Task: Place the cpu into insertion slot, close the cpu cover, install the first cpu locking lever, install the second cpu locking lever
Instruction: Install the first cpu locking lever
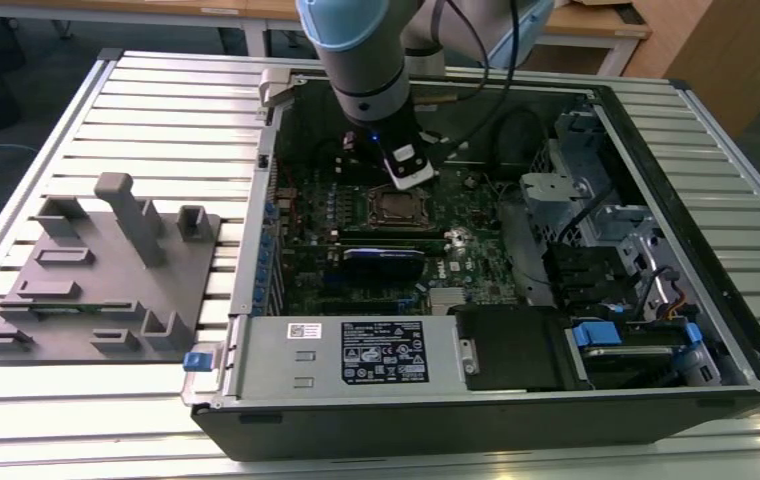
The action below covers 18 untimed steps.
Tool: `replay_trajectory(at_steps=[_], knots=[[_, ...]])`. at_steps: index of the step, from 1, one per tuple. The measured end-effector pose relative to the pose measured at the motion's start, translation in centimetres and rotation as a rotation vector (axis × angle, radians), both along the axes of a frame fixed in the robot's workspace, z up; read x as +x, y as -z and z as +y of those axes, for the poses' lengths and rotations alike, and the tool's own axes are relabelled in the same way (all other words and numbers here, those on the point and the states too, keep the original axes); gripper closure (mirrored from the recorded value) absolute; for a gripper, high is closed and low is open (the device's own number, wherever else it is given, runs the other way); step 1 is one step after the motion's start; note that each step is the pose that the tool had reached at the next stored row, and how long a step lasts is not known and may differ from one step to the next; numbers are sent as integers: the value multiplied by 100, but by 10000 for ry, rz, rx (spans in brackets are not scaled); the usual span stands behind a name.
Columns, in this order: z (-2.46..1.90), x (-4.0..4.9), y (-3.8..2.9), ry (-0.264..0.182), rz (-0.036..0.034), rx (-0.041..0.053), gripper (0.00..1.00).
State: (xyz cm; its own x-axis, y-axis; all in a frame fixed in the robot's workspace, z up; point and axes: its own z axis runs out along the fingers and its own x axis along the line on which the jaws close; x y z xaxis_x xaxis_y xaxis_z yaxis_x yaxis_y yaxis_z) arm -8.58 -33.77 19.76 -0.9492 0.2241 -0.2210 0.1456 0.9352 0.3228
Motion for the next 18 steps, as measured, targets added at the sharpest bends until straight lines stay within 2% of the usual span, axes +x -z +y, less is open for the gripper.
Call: replay_trajectory(at_steps=[4, 10, 15, 18], knots=[[5, 11, 9, 0, 0, 0, 90], [48, 16, 16, 0, 0, -25, 90], [50, 17, 43, 13, -10, -118, 90], [53, 16, 57, 18, -17, -139, 90]])
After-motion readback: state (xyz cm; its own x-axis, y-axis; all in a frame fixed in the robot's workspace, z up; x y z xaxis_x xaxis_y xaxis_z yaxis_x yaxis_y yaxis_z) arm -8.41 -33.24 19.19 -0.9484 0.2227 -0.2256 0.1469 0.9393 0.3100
